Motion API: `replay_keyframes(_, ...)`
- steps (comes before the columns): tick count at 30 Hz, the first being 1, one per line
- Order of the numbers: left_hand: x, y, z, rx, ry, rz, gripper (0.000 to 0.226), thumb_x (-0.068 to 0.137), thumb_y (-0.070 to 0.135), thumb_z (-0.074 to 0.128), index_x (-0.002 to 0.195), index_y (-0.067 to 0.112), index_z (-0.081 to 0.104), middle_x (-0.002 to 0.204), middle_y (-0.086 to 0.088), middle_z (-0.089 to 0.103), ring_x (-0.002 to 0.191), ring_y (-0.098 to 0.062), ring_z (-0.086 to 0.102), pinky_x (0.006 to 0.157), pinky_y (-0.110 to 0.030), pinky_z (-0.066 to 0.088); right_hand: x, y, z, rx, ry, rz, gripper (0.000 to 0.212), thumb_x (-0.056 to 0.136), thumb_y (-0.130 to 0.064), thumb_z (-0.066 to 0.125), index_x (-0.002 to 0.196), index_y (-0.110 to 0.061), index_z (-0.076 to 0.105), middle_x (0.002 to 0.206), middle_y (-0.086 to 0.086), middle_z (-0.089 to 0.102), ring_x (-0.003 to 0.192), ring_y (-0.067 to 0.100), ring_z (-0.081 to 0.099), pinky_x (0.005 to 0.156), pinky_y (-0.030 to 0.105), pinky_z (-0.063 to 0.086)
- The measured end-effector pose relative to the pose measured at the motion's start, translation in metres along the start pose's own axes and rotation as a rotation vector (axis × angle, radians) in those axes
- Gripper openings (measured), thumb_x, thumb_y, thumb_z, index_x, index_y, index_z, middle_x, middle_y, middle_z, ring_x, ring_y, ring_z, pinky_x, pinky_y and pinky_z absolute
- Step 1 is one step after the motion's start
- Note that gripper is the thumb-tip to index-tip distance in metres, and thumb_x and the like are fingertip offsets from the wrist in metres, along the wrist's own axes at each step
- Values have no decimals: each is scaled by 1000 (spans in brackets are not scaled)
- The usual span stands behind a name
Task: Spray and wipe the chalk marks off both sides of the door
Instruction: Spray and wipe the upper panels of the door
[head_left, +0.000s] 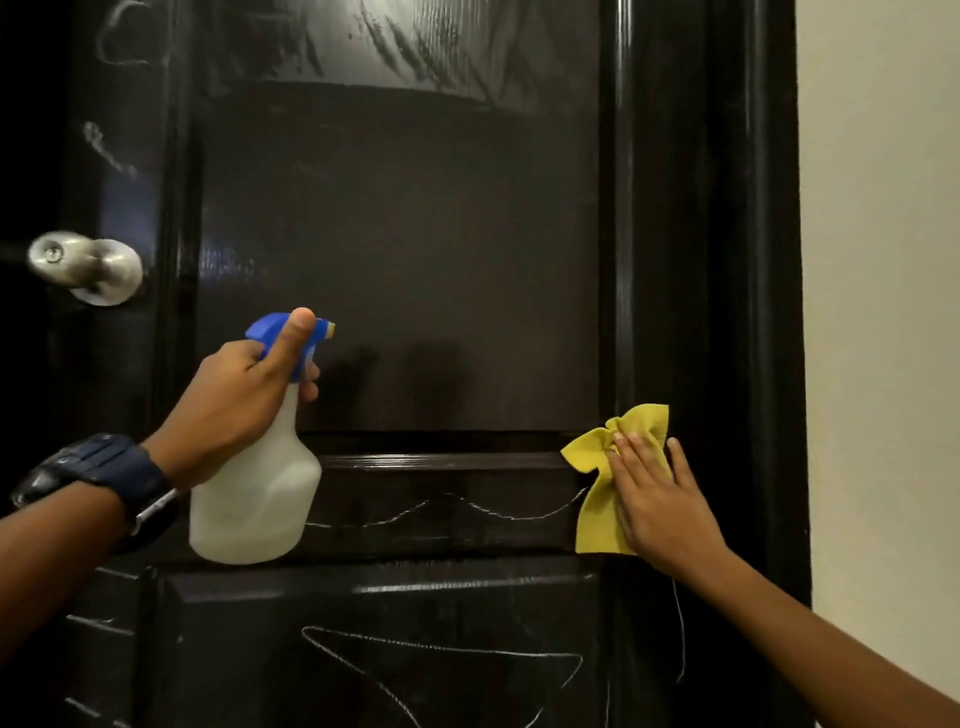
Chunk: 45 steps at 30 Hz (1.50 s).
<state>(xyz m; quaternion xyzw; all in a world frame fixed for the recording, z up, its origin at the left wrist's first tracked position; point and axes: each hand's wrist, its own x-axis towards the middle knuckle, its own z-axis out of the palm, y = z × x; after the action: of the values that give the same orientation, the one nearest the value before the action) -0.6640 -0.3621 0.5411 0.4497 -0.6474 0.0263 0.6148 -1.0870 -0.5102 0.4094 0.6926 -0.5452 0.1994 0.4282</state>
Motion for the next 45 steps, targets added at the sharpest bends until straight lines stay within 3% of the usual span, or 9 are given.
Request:
replay_keyframes(5,11,7,7,4,-18,6,73,93,70,31,92,8,69,85,-9,73,82,-26,68,71,-32,46,21,32,-21,-55,-38,2,65,90,-21,26,152,-6,40,162,13,30,149,34,29,117,67,12)
replay_keyframes(13,27,7,24,-71,-35,-12,77,93,73,31,91,5,67,85,-12,72,78,-24,67,76,-38,51,218,80,-138,-93,16,270,65,100,-19,24,159,-5,1,168,13,-7,155,32,-4,119,62,-3)
replay_keyframes(17,30,6,29,-131,-13,-48,77,93,74,34,92,5,68,84,-12,72,77,-25,67,79,-43,53,193,74,-103,75,82,219,69,100,-20,27,160,-8,-5,167,12,-14,154,32,-12,122,59,1)
replay_keyframes(21,29,16,35,-107,-31,-58,80,92,75,32,101,4,69,87,-11,72,79,-24,67,81,-42,53,85,31,-24,154,41,141,72,103,-26,30,158,-12,-13,164,11,-25,151,31,-23,123,51,-3)
replay_keyframes(25,19,23,43,-90,-39,-30,81,95,73,30,96,3,69,86,-10,73,75,-20,66,75,-35,50,32,17,7,164,-29,93,68,100,-33,22,160,-12,0,167,8,-17,153,29,-18,123,54,5)
replay_keyframes(29,14,30,45,-74,-64,-5,82,97,71,28,99,-1,68,88,-12,73,76,-21,67,71,-31,49,97,51,-32,123,28,79,71,97,-38,23,160,-8,11,168,13,-1,154,35,0,119,62,21)
replay_keyframes(35,-5,21,71,-114,-105,-48,83,93,74,26,96,2,68,86,-12,73,70,-17,66,70,-32,51,164,58,-63,389,243,257,75,97,-25,35,161,-19,-5,168,6,-15,153,30,-17,122,56,-7)
replay_keyframes(42,-53,-14,136,-188,-285,-117,83,86,85,28,84,15,73,81,-7,75,73,-18,69,77,-39,53,160,80,-51,386,313,112,77,95,-35,36,161,-23,-1,169,4,-9,154,26,-13,123,54,-8)
replay_keyframes(45,-63,-19,169,-232,-309,-112,82,74,90,30,81,21,74,79,-4,75,72,-12,69,78,-36,52,182,97,-66,435,367,178,78,92,-39,34,161,-26,2,169,1,-6,155,26,-9,123,54,-6)
